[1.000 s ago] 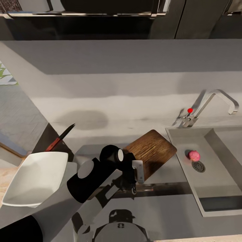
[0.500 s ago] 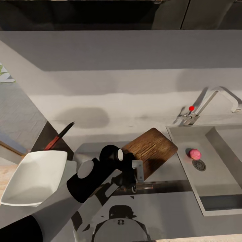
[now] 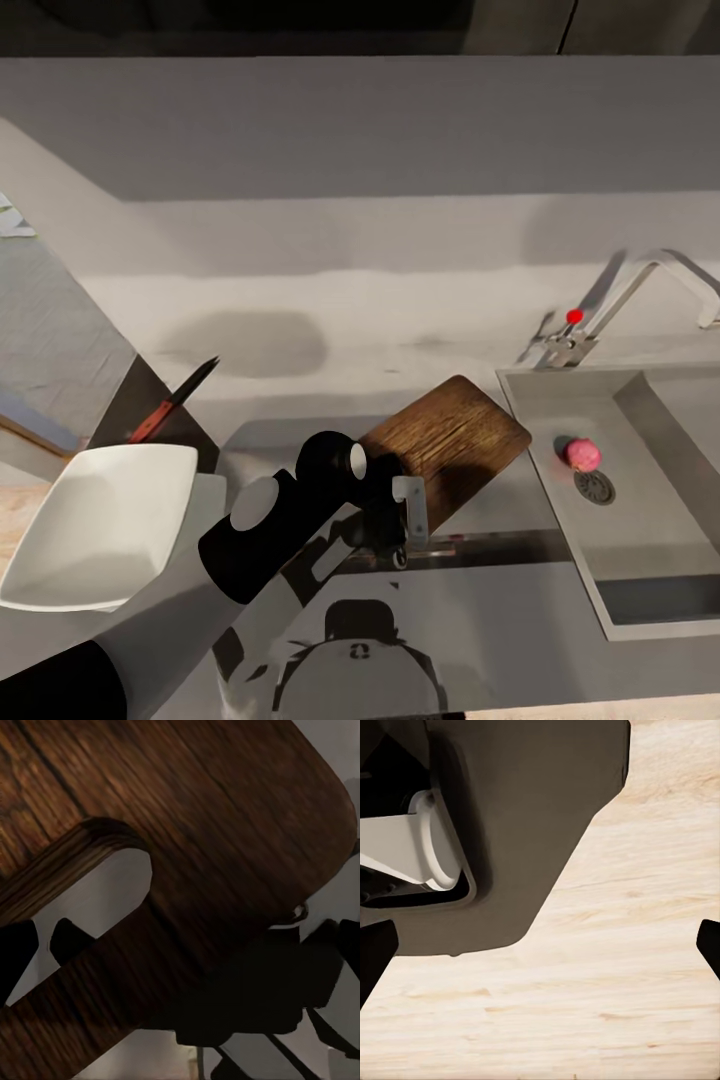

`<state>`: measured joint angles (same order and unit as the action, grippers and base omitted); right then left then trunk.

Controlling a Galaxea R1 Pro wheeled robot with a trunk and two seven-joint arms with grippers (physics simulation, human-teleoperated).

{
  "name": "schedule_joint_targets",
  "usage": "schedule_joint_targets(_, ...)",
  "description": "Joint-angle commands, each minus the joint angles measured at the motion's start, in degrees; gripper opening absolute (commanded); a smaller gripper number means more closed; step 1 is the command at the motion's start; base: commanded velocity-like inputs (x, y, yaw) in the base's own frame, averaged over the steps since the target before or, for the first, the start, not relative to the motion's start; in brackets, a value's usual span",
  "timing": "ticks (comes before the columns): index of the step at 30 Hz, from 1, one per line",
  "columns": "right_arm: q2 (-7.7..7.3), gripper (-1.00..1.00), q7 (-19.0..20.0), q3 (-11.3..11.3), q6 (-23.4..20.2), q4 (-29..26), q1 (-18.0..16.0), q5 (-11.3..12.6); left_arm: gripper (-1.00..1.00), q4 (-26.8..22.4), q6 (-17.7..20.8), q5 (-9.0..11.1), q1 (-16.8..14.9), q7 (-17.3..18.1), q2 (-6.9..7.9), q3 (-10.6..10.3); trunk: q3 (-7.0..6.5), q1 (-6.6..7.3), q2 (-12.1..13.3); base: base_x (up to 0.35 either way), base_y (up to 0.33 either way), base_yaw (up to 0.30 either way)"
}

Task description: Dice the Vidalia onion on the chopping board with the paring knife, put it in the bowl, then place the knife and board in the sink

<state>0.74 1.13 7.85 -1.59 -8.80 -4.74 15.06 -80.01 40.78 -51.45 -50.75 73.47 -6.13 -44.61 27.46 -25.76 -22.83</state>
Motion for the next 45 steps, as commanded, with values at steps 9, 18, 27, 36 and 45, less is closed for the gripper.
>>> schedule_joint_targets(9,-0.05,1.0,0.1,0.5,-0.2,-0.2,0.0,0.5,1.0,-1.0,0.6,-0.4,-0.1,0.4,-0.04,-0.1,0.37,-0.03,-0.1,0.0,0.0,0.0)
schedule_joint_targets(18,0.32,1.0,-0.2,0.5,-0.2,-0.1,0.0,0.4,1.0,-1.6,0.6,-0.4,0.0,0.5,-0.02,-0.1,0.37,-0.03,-0.1,0.0,0.0,0.0)
schedule_joint_targets(27,0.55,1.0,-0.3,0.5,-0.3,0.5,0.0,0.4,1.0,-1.6,0.6,-0.4,-0.1,0.5,0.07,-0.1,0.79,-0.03,-0.1,0.0,0.0,0.0)
schedule_joint_targets(36,0.5,1.0,-0.4,0.5,-0.3,0.8,0.0,0.4,1.0,-1.6,0.6,-0.4,0.0,0.4,0.11,-0.2,1.6,-0.03,-0.1,0.0,0.0,0.0)
schedule_joint_targets(45,0.55,1.0,-0.4,0.5,-0.3,0.8,0.0,0.3,1.0,-1.4,0.6,-0.4,0.0,0.4,0.1,-0.1,2.43,-0.03,-0.1,0.0,0.0,0.0)
